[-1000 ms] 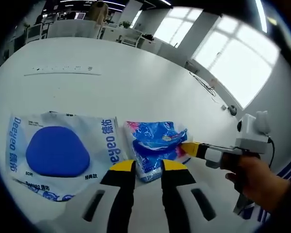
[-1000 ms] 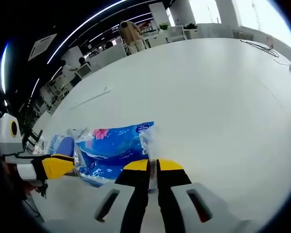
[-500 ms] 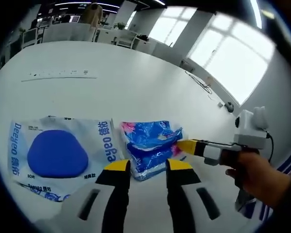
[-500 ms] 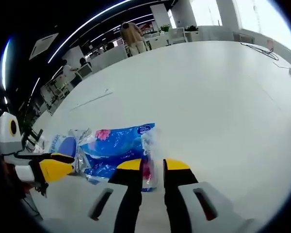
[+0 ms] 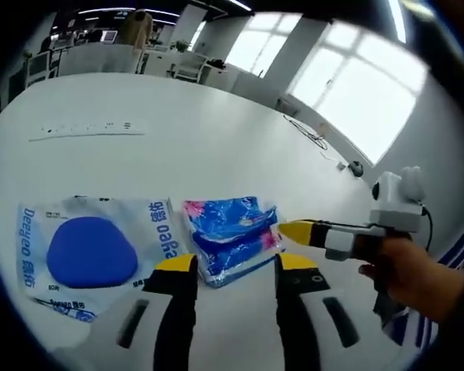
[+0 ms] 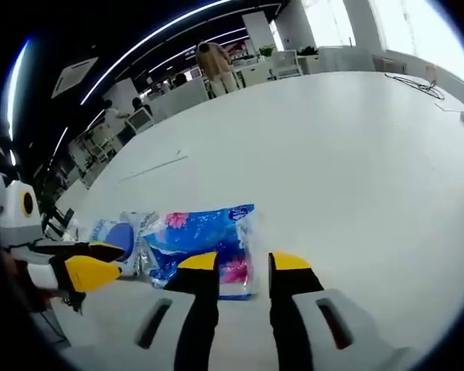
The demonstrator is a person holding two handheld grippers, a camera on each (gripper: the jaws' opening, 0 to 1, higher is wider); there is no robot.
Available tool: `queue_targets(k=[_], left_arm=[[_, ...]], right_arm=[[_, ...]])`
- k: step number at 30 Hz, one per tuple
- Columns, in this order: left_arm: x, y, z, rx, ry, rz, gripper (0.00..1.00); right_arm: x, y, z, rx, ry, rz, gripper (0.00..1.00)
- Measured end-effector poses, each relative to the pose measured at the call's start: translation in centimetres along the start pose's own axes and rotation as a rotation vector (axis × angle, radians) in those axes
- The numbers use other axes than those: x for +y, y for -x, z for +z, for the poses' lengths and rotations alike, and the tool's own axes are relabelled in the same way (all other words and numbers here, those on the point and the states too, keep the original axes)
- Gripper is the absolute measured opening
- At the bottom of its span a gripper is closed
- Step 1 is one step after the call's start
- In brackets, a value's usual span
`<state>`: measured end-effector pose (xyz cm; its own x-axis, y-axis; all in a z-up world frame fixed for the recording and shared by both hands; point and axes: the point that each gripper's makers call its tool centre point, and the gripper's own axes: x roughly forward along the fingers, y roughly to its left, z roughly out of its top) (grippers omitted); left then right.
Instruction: Arrange the tabletop items into an orderly group along one side of the table until the central work area is clear of visible clutter.
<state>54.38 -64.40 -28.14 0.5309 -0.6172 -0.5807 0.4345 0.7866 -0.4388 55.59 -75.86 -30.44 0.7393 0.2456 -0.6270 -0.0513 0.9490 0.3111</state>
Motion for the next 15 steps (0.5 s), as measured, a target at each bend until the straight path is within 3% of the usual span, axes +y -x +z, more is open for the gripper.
queue_targets(k=[15], left_arm=[[0.1, 2.5, 0.5, -0.029, -0.017, -0.03, 0.49]], right_arm=[[1.8, 1.6, 0.2, -0.006, 0.015, 0.028, 0.34]])
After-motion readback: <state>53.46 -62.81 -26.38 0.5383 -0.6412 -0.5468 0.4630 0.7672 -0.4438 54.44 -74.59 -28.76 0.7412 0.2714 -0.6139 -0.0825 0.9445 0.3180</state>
